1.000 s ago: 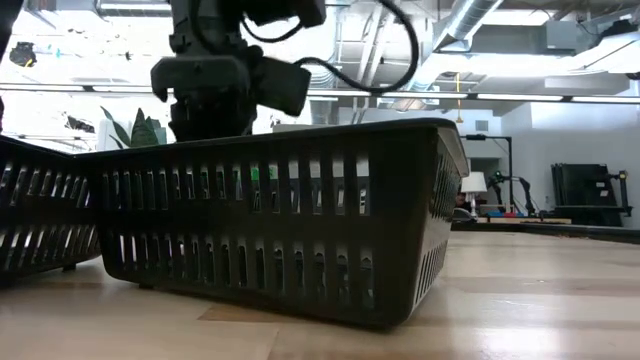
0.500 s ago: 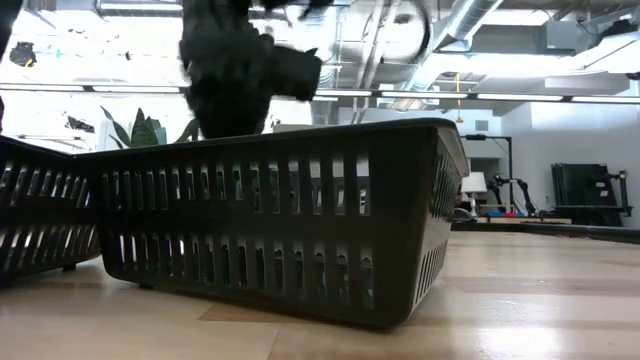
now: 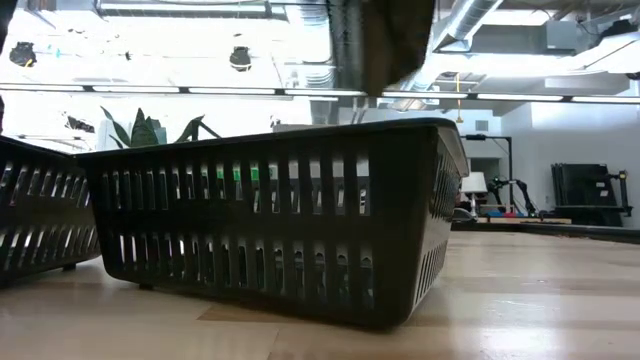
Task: Stack baskets on shelf by color
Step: Put the top black bin on the shelf
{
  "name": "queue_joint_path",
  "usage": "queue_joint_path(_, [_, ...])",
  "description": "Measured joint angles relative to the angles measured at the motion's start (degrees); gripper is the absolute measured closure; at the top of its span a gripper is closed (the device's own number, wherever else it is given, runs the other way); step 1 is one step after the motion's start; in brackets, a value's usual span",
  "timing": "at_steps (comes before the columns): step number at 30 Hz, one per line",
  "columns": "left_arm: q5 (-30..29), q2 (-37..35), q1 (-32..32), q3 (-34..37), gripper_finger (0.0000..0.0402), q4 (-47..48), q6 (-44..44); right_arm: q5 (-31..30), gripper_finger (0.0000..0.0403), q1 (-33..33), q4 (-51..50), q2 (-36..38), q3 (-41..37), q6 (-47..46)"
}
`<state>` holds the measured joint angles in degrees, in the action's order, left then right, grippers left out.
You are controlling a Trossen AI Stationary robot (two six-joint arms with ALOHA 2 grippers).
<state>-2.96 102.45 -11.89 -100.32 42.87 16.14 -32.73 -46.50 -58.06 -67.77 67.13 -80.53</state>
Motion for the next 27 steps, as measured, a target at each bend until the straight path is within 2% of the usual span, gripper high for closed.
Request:
queue_joint_path(3, [-5.16,-0.01,1.08,-5.22,0.0402,-1.9,-8.58,-0.07,0.0285,-0.02,-0.06,0.0,0.0,0.02])
queue_joint_path(7, [-11.3,-0.03,6.11,-6.68,0.0401,-6.2,-16.63,-0.17,0.0285,0.07,-0.2,0.0,0.0,0.02])
queue_joint_path(15, [-11.06,5.77,16.18,-6.68,0.0401,-12.75,-24.18,-0.24,0.0285,0.07,-0.6,0.0,0.0,0.08])
queue_joint_path(19, [-8.17,8.86,18.88,-6.7,0.0401,-16.3,-26.81,-0.33,0.0285,0.07,-1.17,0.0,0.0,0.03])
queue_joint_path(27, [-7.89,14.46,21.62,-6.66,0.0401,-16.71,-32.61,-0.31,0.0285,0.04,-1.46,0.0,0.0,0.0])
